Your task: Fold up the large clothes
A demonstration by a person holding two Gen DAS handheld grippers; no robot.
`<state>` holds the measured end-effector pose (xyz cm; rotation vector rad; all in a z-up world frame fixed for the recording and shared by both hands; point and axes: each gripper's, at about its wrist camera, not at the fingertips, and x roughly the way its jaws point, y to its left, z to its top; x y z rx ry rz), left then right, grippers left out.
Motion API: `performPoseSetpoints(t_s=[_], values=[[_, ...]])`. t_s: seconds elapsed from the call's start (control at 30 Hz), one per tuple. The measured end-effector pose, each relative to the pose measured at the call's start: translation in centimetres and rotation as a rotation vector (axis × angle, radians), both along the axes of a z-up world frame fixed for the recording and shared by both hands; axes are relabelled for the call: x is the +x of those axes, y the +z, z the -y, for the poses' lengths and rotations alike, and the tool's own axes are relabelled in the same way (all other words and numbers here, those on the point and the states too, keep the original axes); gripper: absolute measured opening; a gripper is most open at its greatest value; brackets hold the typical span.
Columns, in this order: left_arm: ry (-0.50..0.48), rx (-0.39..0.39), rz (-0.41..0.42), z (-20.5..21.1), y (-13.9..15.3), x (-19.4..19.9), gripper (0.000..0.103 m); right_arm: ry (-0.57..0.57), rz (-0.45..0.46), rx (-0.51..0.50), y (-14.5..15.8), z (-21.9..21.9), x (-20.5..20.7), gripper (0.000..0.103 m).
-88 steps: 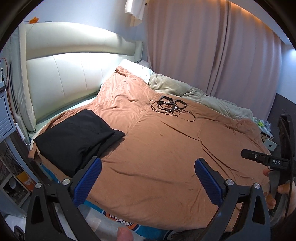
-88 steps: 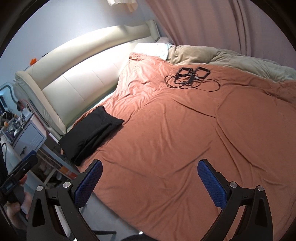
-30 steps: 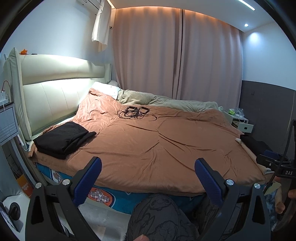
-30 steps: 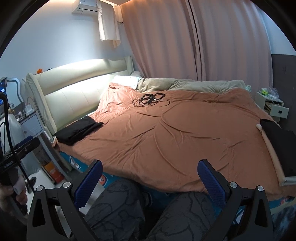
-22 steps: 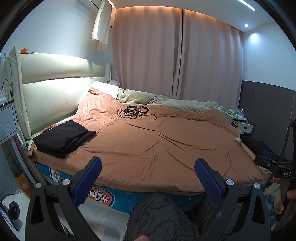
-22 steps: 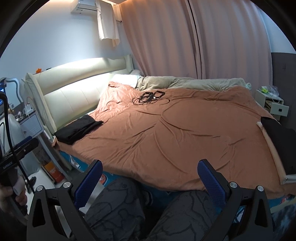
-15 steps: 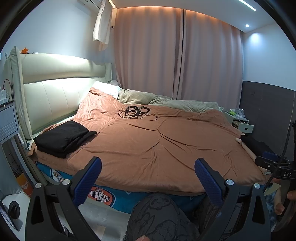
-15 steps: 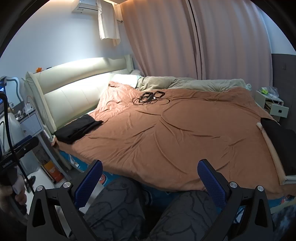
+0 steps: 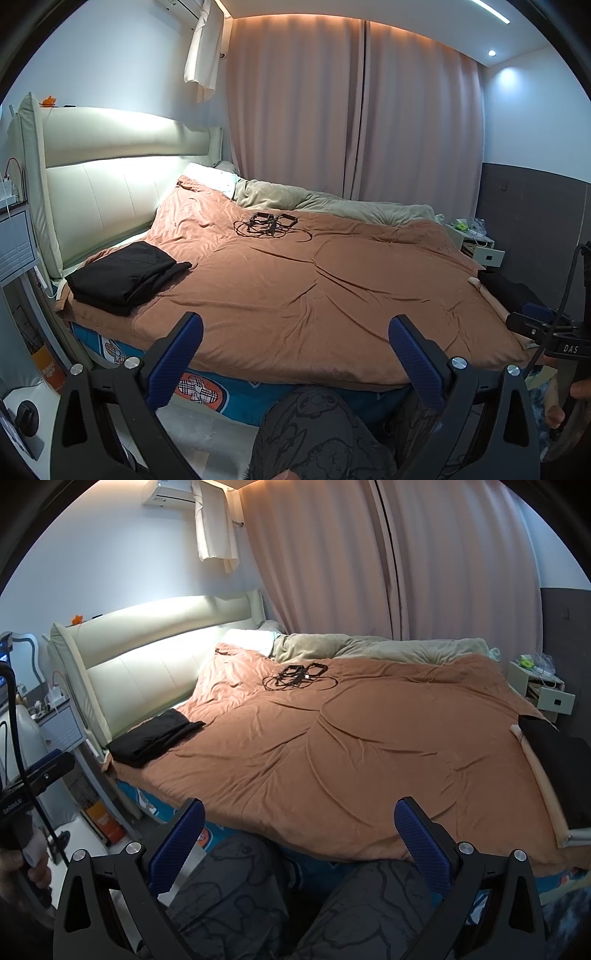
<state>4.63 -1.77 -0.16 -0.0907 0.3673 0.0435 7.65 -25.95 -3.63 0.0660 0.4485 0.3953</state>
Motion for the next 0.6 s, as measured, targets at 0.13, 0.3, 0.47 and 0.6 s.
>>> performPoseSetpoints(t_s=[0.13,0.3,0.47,0.6], values=[[0.002,0.004,0.006,0.07,0.23,-0.1,0.102,0.0,-0.001,0.0,0.02,0.06,0.02,0.103],[0.009,0.012,0.005,0.16,0.31,-0.09,0.102,-0.001,-0.001,0.0,0.14,0.01,-0.1,0.103],[0.01,0.01,0.005,0.33,0.29,-0.16,0.102,-0.001,0.0,-0.002,0.23,-0.12,-0.21,0.103],[0.011,0.011,0.007,0.41,0.3,-0.2,0.102,-0.002,-0.003,-0.003,0.27,-0.28,-0.22,0.103]])
